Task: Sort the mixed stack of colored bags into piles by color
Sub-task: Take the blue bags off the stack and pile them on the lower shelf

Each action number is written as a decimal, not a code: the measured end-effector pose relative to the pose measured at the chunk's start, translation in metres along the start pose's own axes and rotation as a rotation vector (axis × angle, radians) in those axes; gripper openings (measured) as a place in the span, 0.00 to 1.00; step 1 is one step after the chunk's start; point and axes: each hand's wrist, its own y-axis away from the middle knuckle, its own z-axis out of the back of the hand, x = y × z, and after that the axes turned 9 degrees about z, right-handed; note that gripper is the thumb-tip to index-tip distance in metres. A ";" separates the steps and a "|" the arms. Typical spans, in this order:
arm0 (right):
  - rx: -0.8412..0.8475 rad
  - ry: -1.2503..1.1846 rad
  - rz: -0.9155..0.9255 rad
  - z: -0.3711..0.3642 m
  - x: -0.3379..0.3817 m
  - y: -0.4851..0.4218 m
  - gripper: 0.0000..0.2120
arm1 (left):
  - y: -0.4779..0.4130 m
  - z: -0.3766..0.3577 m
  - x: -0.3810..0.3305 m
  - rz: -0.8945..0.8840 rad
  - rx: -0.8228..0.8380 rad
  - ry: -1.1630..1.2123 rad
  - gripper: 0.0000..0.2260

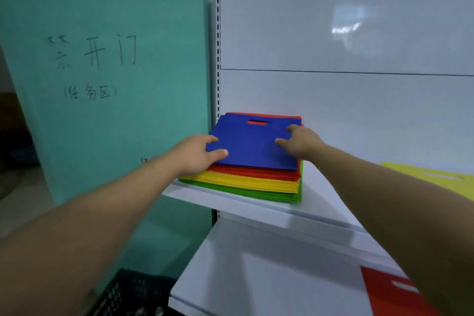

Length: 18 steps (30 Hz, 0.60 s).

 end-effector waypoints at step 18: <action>-0.131 -0.193 -0.354 -0.025 -0.006 -0.021 0.15 | -0.063 -0.023 0.033 -0.067 0.225 -0.110 0.34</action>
